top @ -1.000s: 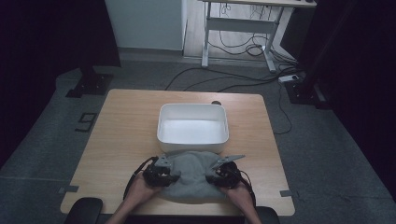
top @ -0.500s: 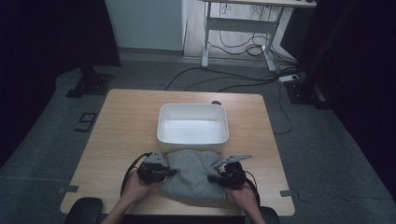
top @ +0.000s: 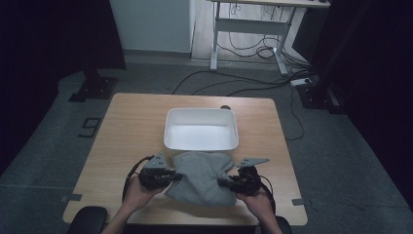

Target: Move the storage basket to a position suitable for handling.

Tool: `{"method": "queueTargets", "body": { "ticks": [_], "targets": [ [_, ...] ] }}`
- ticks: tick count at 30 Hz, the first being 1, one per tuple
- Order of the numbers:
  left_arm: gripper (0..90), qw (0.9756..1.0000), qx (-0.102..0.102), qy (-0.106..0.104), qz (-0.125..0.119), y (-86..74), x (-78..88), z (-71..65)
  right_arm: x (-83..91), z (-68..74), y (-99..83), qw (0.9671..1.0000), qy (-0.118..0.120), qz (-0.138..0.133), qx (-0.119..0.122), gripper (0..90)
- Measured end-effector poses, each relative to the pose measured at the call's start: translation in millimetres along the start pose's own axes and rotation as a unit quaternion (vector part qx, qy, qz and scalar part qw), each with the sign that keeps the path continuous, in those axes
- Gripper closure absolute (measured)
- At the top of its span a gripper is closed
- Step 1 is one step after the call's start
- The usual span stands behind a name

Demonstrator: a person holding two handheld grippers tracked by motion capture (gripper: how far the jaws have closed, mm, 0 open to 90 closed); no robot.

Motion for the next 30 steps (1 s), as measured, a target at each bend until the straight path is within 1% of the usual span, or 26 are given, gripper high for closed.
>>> {"method": "queueTargets", "body": {
  "ticks": [8,15,23,30],
  "targets": [
    [82.3,0.9999,-0.006,0.0,-0.01,17.8,12.8,-2.3,15.5,6.2,15.6,0.9999,0.005,-0.015,0.005,74.5],
    [82.3,0.9998,-0.009,0.002,-0.015,31.9,23.8,-1.7,26.9,10.8,31.9,0.9998,0.007,-0.017,0.008,74.5],
    [82.3,0.9996,-0.016,0.012,-0.021,53.4,39.4,3.9,38.6,13.3,58.2,0.9996,0.009,-0.025,0.013,74.5],
    [82.3,0.9993,-0.015,0.018,-0.028,71.3,47.9,14.9,42.5,11.3,82.3,0.9994,0.002,-0.029,0.02,74.5]
  ]
}}
Point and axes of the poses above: each handheld gripper's, and its own axes: x roughly backward along the jaws, y roughly out of its top, z roughly to its left, the point moved 6 cm from there along -x, roughly forward along the jaws, and after that the axes turned 3 degrees about -y, right-handed, at the moved point
